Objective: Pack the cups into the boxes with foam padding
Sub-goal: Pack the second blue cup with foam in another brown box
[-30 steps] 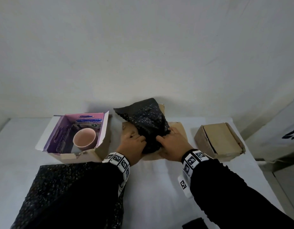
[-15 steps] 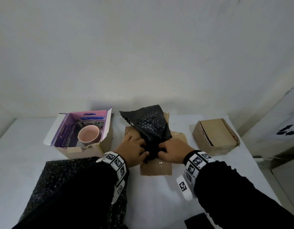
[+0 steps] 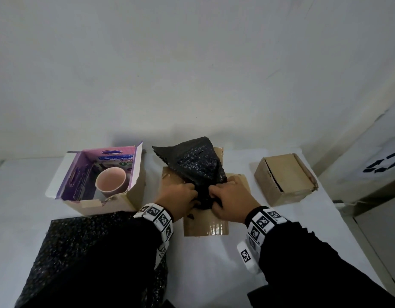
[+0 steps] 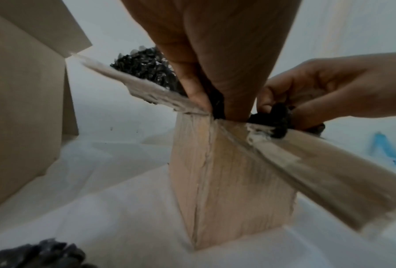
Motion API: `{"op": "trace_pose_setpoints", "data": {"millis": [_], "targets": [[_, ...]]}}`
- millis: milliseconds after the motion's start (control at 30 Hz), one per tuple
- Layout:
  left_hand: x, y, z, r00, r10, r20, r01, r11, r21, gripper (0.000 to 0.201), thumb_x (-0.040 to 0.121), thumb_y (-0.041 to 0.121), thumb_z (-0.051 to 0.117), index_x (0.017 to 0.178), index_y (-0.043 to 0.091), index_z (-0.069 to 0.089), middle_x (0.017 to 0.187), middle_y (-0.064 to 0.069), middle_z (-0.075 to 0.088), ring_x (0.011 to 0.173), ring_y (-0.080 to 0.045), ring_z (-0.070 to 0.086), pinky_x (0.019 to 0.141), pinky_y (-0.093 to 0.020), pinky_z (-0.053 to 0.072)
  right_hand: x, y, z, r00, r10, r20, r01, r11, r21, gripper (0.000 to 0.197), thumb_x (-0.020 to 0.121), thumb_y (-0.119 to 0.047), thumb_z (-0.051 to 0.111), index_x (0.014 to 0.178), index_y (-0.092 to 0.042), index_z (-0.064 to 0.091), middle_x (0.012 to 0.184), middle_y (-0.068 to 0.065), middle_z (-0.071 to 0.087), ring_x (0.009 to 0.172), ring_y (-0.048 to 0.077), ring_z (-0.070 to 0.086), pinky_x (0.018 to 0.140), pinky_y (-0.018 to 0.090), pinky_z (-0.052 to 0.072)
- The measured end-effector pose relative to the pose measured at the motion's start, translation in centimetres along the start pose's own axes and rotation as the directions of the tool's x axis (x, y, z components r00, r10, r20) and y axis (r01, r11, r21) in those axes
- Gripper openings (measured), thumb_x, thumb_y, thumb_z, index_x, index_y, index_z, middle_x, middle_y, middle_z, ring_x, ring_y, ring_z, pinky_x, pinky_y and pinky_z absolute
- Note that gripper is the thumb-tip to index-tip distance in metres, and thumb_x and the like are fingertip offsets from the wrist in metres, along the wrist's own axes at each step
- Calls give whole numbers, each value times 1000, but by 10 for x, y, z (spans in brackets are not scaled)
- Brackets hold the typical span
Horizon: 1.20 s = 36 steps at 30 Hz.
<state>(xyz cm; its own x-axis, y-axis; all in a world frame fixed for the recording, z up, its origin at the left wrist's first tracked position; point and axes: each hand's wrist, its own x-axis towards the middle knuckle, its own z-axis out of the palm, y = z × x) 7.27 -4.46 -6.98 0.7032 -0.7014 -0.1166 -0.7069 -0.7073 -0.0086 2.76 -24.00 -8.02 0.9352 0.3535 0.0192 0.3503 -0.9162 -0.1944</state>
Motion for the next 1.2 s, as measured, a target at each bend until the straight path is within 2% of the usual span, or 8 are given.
{"op": "trace_pose_setpoints", "data": {"millis": [133, 500, 633, 733, 800, 933, 1033, 1200], "targets": [[-9, -6, 16, 963, 166, -212, -149, 984, 95, 42, 93, 49, 39, 69, 25, 65, 65, 10, 65, 72, -15, 58, 86, -40, 37, -9, 6, 17, 984, -135, -115, 119, 983, -140, 34, 87, -53, 48, 66, -25, 49, 57, -8, 54, 60, 16, 48, 98, 38, 29], [-18, -13, 28, 949, 173, -262, -156, 984, 86, 43, 91, 42, 38, 67, 24, 69, 69, 14, 64, 83, -17, 52, 82, -43, 38, -18, 4, 33, 985, -131, -109, 110, 977, -184, 55, 99, -53, 29, 71, -23, 65, 73, -6, 60, 72, 16, 54, 75, 36, 30], [-21, -10, 27, 957, 78, -280, -78, 997, 13, 30, 82, 37, 44, 67, 25, 67, 68, 9, 63, 82, -22, 57, 88, -44, 32, -24, 0, 39, 983, -89, -162, 52, 974, -221, 50, 101, -53, 28, 75, -25, 61, 75, -9, 61, 81, 16, 50, 77, 37, 31], [-14, -9, 12, 980, -69, -185, 51, 994, -98, 20, 81, 35, 54, 90, 34, 72, 91, 5, 67, 99, -24, 56, 101, -41, 27, -26, -1, 41, 986, -64, -152, 26, 970, -242, 49, 102, -53, 19, 86, -23, 55, 77, -6, 61, 83, 17, 46, 79, 37, 29], [-7, -4, 1, 993, -120, -15, 119, 993, -10, 20, 83, 35, 56, 99, 36, 69, 101, 11, 66, 109, -20, 51, 103, -42, 26, -23, -1, 40, 991, -46, -127, 16, 974, -225, 51, 101, -54, 18, 87, -21, 55, 76, -5, 59, 81, 19, 48, 78, 38, 30], [1, 6, -3, 968, -240, -77, 247, 963, 108, 18, 80, 35, 61, 98, 29, 61, 110, 8, 62, 116, -24, 44, 101, -41, 31, -11, -5, 23, 1000, 13, -28, -16, 993, -115, 65, 97, -58, 11, 81, -22, 62, 72, -3, 63, 76, 18, 54, 76, 37, 37], [0, -2, 4, 943, -278, -183, 286, 958, 16, 34, 72, 38, 70, 101, 25, 58, 114, 1, 60, 114, -25, 48, 98, -38, 33, 0, -1, 5, 966, 183, -180, -140, 963, 229, 44, 97, -56, 36, 74, -21, 50, 66, -6, 53, 63, 13, 49, 64, 32, 39], [-6, -11, 10, 918, -272, -289, 235, 959, -156, 58, 59, 56, 77, 97, 25, 45, 106, 4, 44, 100, -18, 45, 77, -29, 33, 32, 10, 1, 814, 404, -417, -227, 882, 412, 24, 87, -37, 62, 92, -23, 44, 100, -3, 42, 80, 14, 48, 62, 29, 46]]}}
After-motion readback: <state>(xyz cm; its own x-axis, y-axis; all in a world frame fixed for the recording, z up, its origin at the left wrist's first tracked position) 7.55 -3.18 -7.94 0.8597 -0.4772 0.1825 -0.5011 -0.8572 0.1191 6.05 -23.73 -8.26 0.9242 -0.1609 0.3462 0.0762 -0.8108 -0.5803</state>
